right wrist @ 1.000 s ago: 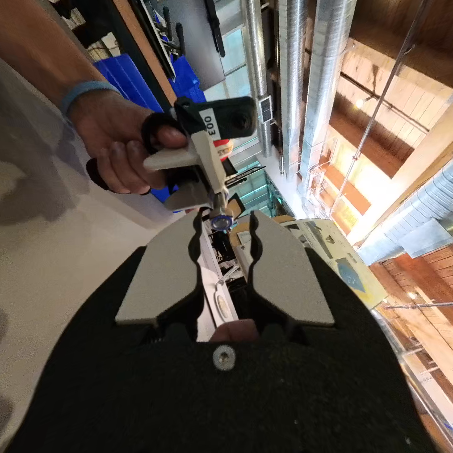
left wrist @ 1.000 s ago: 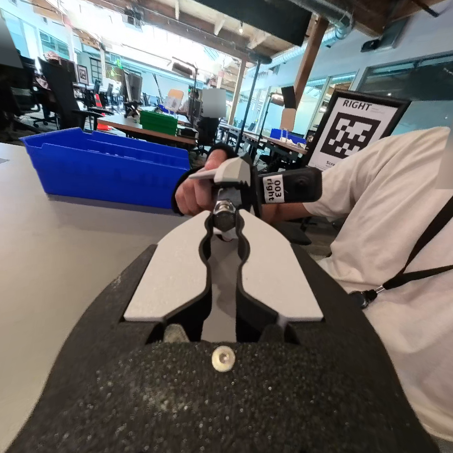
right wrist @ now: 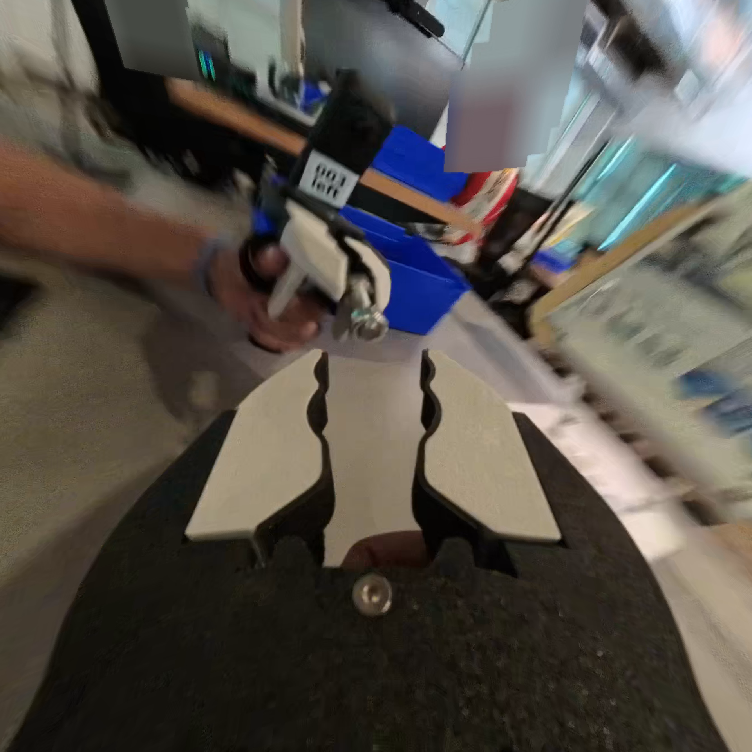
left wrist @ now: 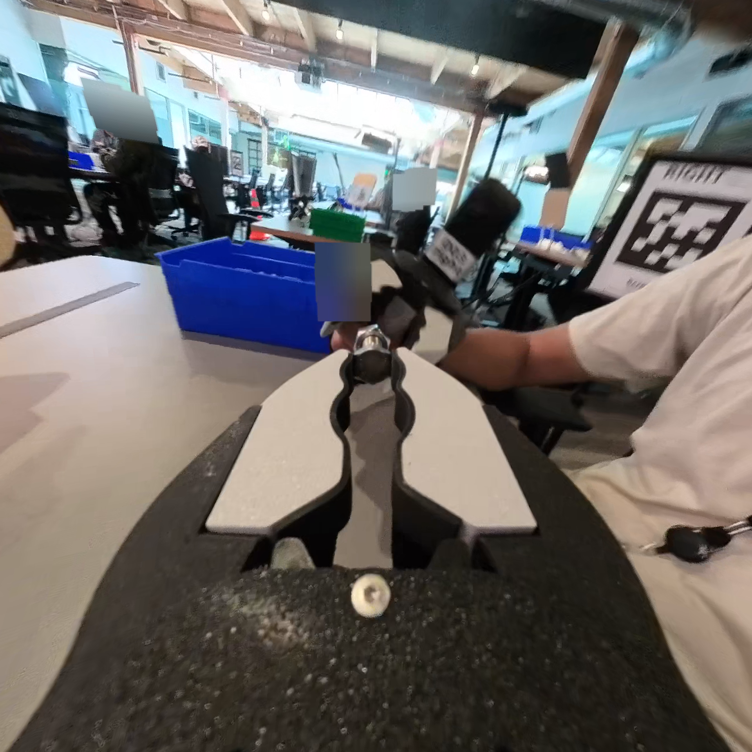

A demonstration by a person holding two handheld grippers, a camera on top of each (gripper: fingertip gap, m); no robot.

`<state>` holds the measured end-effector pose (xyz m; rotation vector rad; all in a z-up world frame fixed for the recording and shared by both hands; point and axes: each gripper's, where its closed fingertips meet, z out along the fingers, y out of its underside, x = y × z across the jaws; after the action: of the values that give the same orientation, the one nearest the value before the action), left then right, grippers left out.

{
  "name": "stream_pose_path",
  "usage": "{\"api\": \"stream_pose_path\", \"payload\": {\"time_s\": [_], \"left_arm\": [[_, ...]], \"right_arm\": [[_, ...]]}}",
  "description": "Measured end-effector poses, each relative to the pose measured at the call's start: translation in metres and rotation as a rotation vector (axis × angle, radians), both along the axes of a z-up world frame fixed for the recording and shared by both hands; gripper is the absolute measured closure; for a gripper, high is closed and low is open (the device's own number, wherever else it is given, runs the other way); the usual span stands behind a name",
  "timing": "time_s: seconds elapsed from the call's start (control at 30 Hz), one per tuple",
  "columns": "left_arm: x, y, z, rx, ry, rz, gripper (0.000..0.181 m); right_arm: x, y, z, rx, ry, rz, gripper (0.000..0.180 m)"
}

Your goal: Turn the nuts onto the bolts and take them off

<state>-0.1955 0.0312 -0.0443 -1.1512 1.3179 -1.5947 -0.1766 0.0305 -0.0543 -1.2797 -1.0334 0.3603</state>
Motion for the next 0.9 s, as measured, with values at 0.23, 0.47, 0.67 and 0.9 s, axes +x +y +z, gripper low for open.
{"api": "stream_pose_path", "payload": {"time_s": [0.23,0.47,0.67,0.9], "left_arm": [[0.000,0.003,-0.006,-0.118,0.053,-0.058,0.164],[0.007,-0.018,-0.023,-0.096,0.126,-0.142,0.164],[0.005,-0.018,-0.016,0.049,0.078,-0.077,0.164],[0.002,-0.022,-0.009,0.295,0.032,0.011,0.164]], "right_arm": [[-0.003,0.001,-0.008,0.601,-0.398,-0.245,0.135],[-0.011,-0.011,-0.013,0.714,-0.463,-0.204,0.161],[-0.014,-0.012,-0.011,0.125,-0.112,0.021,0.161],[-0.021,-0.021,0.000,-0.652,0.391,0.379,0.162]]}}
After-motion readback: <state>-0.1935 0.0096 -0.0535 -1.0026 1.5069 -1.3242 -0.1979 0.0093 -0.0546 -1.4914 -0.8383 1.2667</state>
